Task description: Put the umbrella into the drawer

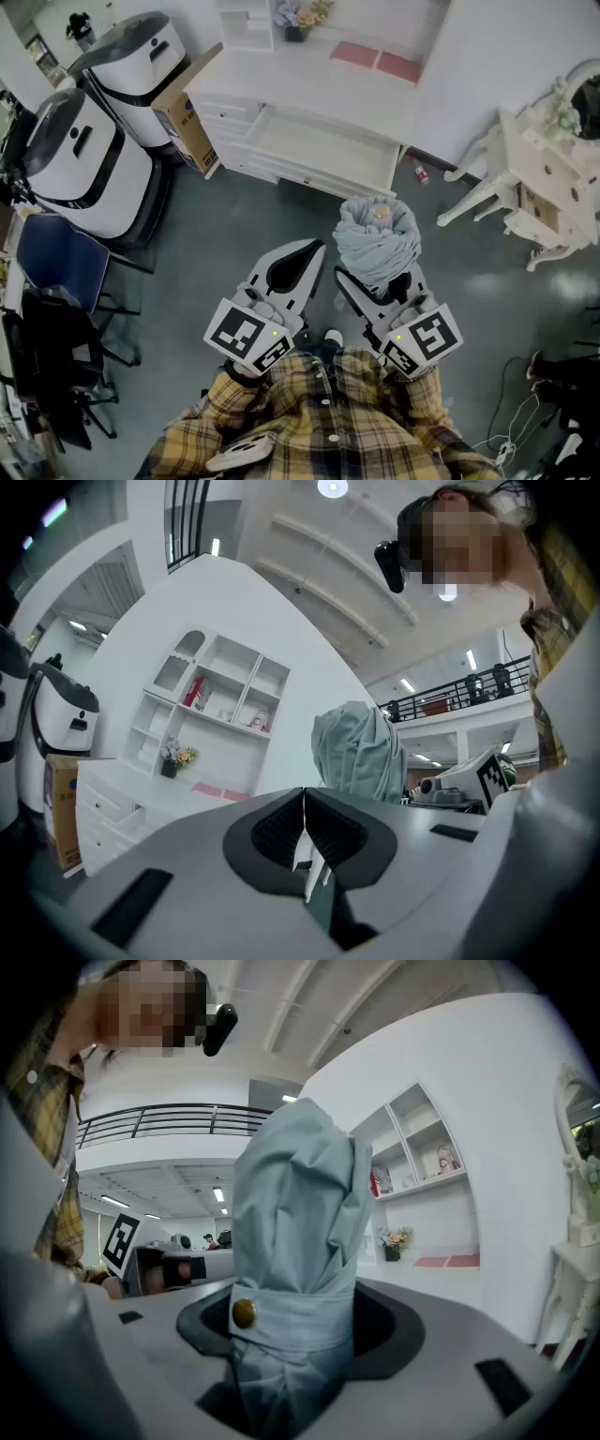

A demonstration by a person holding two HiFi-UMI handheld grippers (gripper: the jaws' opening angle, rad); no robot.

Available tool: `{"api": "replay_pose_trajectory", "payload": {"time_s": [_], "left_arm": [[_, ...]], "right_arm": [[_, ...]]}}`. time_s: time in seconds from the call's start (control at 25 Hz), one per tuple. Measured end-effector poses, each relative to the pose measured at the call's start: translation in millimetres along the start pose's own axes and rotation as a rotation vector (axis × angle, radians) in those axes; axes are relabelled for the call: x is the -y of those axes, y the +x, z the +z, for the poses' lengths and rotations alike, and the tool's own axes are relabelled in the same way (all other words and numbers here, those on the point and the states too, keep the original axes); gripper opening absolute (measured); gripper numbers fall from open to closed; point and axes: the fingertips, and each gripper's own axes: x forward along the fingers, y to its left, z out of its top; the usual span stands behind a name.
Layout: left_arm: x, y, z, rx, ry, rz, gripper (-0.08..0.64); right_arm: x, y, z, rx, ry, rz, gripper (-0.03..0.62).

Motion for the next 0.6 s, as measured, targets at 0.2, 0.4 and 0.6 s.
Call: {"api": "replay_pose_trajectory", "payload": {"time_s": [0.2, 0.4, 0.6], "left_arm": [[4.0, 3.9, -1.0, 0.0, 0.007, 0.004, 0.02], [14.7, 14.9, -2.1, -0.001, 0.013, 0.009, 0.02], [31.5, 24.9, -6.9, -0.005, 0.03, 0.013, 0.02]], "right_arm": [[2.0, -5.2, 0.9, 0.007, 0.007, 0.013, 0.287], [8.3, -17.4, 3.5, 0.011, 0.003, 0.029, 0.287], [18.1, -32.0, 1.7, 0.014, 0.015, 0.041, 0.287]]}}
